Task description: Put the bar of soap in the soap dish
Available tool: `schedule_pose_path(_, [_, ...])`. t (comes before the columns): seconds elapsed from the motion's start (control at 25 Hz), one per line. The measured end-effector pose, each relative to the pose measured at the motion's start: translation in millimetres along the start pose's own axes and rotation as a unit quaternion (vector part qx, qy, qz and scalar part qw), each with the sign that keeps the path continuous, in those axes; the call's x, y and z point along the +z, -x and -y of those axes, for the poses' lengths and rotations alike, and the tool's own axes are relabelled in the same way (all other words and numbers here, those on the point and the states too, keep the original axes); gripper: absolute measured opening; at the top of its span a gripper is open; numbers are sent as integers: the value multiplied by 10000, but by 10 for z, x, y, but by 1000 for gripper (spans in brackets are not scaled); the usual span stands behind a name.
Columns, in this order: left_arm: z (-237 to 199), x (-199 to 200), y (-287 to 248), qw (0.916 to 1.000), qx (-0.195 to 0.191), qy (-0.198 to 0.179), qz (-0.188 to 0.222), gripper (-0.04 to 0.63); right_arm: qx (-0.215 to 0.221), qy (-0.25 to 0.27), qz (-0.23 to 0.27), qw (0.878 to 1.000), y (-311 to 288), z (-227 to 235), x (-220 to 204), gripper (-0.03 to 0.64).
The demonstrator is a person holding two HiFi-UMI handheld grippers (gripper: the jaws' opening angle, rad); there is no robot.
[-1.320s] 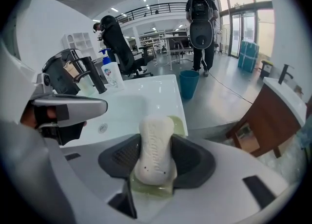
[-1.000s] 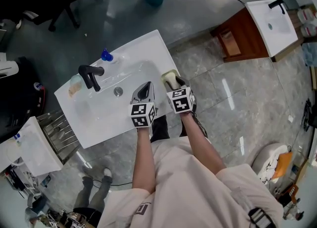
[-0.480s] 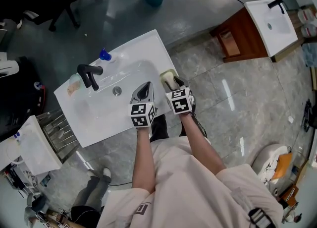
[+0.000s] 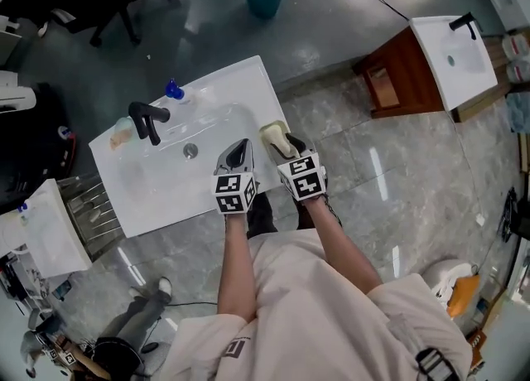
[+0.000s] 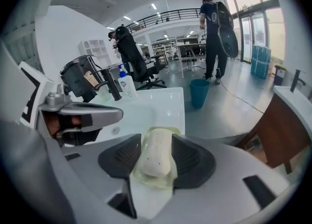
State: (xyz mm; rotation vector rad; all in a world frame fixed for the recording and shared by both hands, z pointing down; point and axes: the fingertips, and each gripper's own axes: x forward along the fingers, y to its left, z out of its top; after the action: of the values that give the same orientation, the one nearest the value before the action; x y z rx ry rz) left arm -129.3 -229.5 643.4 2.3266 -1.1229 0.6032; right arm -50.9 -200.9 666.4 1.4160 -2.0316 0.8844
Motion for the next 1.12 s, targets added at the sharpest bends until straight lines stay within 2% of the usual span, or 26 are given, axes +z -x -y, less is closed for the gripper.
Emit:
schedule_pose_path(0.36, [-55, 57, 120, 9962, 763, 303, 291, 5, 322, 326, 443, 9980, 136, 387, 187, 198])
schedule_pose_path(0.64, [-23, 55, 233, 9889, 1309, 510, 486, 6, 995, 623, 322, 9926, 161, 517, 192, 198])
schedule_pose_path(0.88, [26, 80, 308, 9842, 1560, 536, 640, 6, 1462, 695, 534, 9854, 200, 571, 328, 190])
schedule_pose_path(1.12, [52, 28, 345, 9819, 1667, 494, 750, 5, 1761, 961, 734, 9769, 212, 440, 427, 141])
